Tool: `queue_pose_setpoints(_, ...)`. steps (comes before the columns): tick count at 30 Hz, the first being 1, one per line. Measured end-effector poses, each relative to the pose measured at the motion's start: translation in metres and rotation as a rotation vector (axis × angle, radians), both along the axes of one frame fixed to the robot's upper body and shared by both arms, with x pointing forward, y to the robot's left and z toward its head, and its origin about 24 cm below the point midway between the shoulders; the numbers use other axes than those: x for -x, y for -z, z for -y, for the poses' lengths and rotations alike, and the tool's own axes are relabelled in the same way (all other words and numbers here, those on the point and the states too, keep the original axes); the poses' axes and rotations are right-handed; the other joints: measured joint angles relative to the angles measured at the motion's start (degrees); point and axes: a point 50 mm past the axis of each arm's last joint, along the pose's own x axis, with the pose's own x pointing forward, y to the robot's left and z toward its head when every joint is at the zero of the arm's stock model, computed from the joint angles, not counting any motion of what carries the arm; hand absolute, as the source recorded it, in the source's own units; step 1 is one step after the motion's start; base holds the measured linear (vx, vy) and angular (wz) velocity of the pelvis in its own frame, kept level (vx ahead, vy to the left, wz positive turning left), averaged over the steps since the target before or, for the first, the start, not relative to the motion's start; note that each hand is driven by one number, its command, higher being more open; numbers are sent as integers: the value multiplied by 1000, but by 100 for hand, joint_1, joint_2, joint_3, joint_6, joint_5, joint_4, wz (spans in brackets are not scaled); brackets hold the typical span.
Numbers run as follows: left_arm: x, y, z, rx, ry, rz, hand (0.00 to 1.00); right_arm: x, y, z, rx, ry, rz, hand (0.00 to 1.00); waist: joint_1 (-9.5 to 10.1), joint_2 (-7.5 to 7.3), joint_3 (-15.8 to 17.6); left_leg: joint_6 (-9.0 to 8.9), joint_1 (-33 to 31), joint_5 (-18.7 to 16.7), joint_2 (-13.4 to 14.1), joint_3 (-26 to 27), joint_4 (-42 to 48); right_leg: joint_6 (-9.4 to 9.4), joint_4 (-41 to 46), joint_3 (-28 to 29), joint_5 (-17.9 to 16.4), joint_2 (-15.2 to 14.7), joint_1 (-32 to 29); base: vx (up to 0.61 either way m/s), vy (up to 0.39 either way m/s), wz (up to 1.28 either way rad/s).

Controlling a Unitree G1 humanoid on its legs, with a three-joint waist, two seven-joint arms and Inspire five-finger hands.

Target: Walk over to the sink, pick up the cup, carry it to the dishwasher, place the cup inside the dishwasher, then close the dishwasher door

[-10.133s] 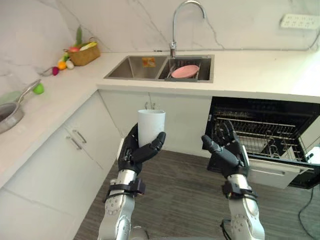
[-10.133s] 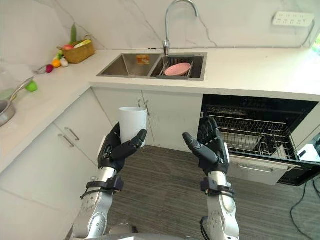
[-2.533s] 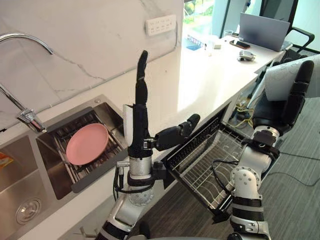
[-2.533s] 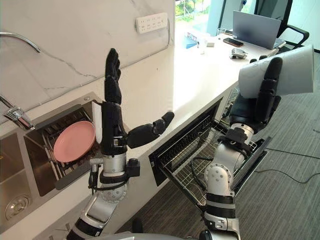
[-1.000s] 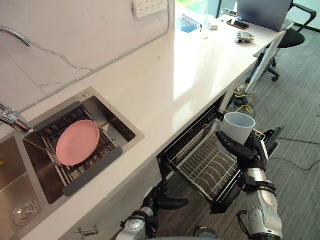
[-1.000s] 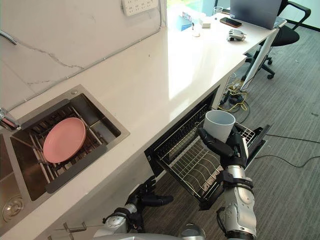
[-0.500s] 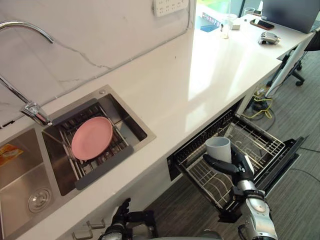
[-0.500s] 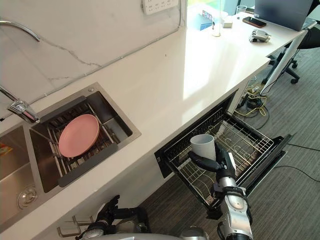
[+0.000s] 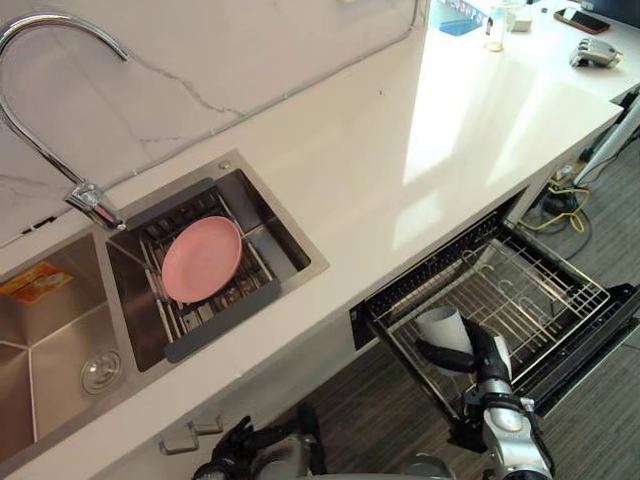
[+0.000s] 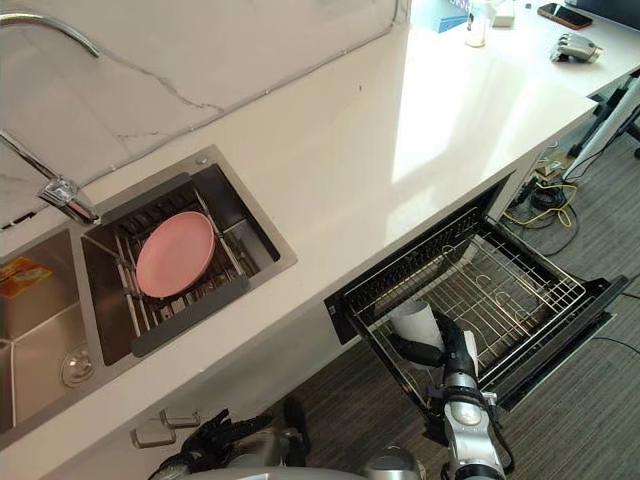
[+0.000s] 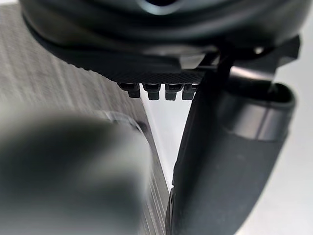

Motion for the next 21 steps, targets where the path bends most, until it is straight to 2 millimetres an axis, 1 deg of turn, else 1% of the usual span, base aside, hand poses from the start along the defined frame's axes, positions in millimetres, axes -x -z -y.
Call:
queue_pose_setpoints(2, -1, -1, 0, 8, -38, 12, 100, 5, 3, 7, 27, 35, -23, 0, 85, 4, 4, 1, -40, 34, -21, -107, -14, 2, 32, -97, -25, 0, 6, -22, -9, 22)
queue_pose_setpoints(5, -2, -1, 0, 8, -42, 15, 100, 5, 4, 12, 81, 36, -51, 0, 147, -2, 16, -2, -51, 58, -54, -178, -37, 2, 111, -171, -71, -29, 10, -35, 1, 17)
queue_pose_setpoints(6, -2, -1, 1, 7, -41, 15, 100, 5, 4, 13, 91, 37, -55, 100, 158, -1, 16, -5, -50, 62, -61, -187, -48, 4, 118, -177, -75, -33, 10, -35, 6, 8)
queue_pose_setpoints(11, -3, -1, 1, 9, -45, 18, 100, 6, 9, 15, 98, 52, -96, 100, 191, 17, 54, 12, -49, 189, -135, -304, -206, 25, 244, -308, -146, -91, -26, -29, 5, 13)
queue_pose_setpoints(15, -4, -1, 2, 20, -61, 19, 100, 4, 14, 12, 65, 17, -129, 100, 221, 27, 105, -3, -73, 232, -180, -368, -269, 37, 390, -363, -222, -158, -93, -28, 2, 10)
queue_pose_setpoints(18, -6, -2, 2, 25, -68, 22, 100, 4, 20, 1, 33, -35, -152, 100, 247, 31, 138, -42, -93, 302, -193, -402, -381, 34, 422, -397, -243, -159, -163, -29, -10, 6)
queue_pose_setpoints(21, -8, -2, 3, 30, -72, 19, 100, 9, 28, -6, -31, -6, -170, 100, 309, 30, 138, -49, -95, 309, -214, -435, -382, 43, 459, -436, -283, -182, -157, -12, -17, 6)
